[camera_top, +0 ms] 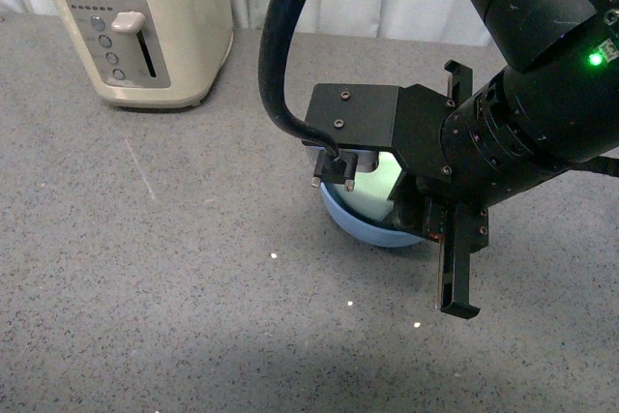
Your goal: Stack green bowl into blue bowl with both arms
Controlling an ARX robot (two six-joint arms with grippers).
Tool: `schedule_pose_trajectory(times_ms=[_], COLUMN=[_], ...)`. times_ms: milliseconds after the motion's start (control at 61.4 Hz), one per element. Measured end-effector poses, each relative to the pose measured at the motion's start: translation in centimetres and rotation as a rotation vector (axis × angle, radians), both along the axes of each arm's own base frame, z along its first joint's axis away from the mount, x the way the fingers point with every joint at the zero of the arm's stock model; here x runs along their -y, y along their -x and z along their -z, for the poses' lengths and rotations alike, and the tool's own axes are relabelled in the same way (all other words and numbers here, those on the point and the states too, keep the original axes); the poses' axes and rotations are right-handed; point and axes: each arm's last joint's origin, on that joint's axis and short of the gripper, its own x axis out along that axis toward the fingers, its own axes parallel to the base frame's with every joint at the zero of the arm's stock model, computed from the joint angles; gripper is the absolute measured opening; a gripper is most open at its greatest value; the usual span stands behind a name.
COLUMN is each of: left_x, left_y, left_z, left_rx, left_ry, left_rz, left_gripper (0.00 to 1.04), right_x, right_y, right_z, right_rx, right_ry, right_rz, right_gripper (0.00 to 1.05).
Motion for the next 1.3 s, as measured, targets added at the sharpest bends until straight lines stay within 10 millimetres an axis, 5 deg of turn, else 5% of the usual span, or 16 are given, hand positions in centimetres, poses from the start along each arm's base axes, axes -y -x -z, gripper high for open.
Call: schedule_pose_trajectory(times_ms=[163,277,407,618,765,911,1025,1302], left_x=[0.0,0.0,0.0,0.0,0.0,0.0,0.0,0.0], left_y=[0.0,0.0,0.0,0.0,0.0,0.0,0.0,0.0], left_z=[0.0,0.0,0.0,0.0,0.0,0.0,0.0,0.0], left_rx=[0.0,0.0,0.0,0.0,0.0,0.001,-0.002,0.002], left_ry=[0.0,0.0,0.0,0.0,0.0,0.0,0.0,0.0], left_rz=[0.0,0.0,0.0,0.0,0.0,0.001,-0.002,-0.002], left_gripper=[0.98,0.98,0.98,0.98,0.98,0.98,0.98,0.98], right_x=[0.4,2.4,5.4,11.1,12.8,13.4,13.9,15.5], right_y=[-0.4,-0.2,1.7,7.2,9.9,10.9,12.3,15.0], right_z=[-1.8,-5.6,-7.6,-6.1,-5.3,-2.2,-3.9,-4.2], right_rx=[-0.011,0.037,0.087,0.121,0.13,0.479,0.694,0.714], right_ry=[-0.13,-0.312,-0.424,-0.495,-0.548,-0.732,-0.919,-0.942], right_rz=[0.141,0.365,0.618,1.08,1.216,1.176,1.089,1.068], right_gripper=[0.54,0.78,0.97,0.96,0.96,0.74,0.54,0.03])
